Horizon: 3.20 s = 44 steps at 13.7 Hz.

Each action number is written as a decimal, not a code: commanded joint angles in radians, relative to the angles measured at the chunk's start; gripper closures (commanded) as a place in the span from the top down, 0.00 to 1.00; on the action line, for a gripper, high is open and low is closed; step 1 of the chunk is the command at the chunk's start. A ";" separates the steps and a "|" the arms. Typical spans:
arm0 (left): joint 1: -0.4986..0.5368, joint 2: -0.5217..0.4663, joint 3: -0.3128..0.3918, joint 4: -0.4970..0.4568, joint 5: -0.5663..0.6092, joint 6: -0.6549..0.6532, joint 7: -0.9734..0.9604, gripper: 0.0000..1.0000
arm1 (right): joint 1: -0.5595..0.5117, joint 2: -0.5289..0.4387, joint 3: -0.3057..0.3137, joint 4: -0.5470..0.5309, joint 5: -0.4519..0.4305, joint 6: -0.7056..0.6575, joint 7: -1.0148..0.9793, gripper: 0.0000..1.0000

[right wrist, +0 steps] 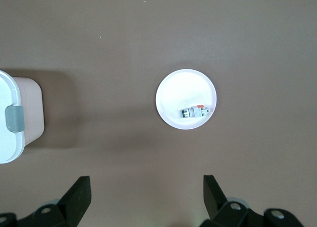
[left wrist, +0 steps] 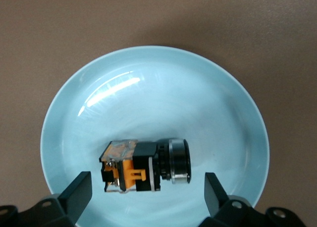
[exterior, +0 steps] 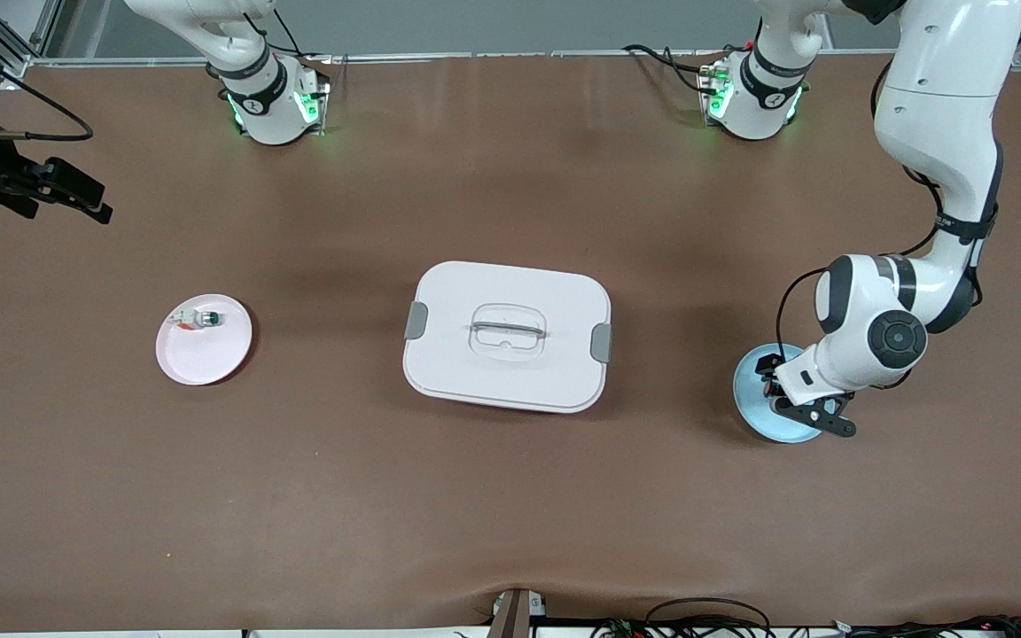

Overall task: Transfer orange switch to right arm and place
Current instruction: 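Lower the left gripper and close it on the orange switch, then lift the orange switch off the blue plate with the left gripper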

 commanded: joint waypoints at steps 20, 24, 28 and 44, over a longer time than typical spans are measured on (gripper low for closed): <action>0.002 0.023 -0.002 -0.004 0.012 0.070 -0.055 0.25 | -0.005 -0.017 0.001 -0.007 0.008 -0.005 -0.004 1.00; 0.002 0.015 -0.002 -0.005 0.012 0.067 -0.061 0.25 | -0.012 -0.014 -0.001 -0.005 0.005 -0.002 -0.003 1.00; 0.002 -0.008 -0.003 -0.007 0.012 0.055 -0.104 0.25 | -0.009 -0.013 -0.003 -0.005 -0.031 0.001 -0.010 1.00; 0.005 -0.246 -0.091 0.047 -0.001 -0.262 -0.376 0.25 | 0.006 -0.011 0.002 -0.004 0.002 -0.008 -0.019 1.00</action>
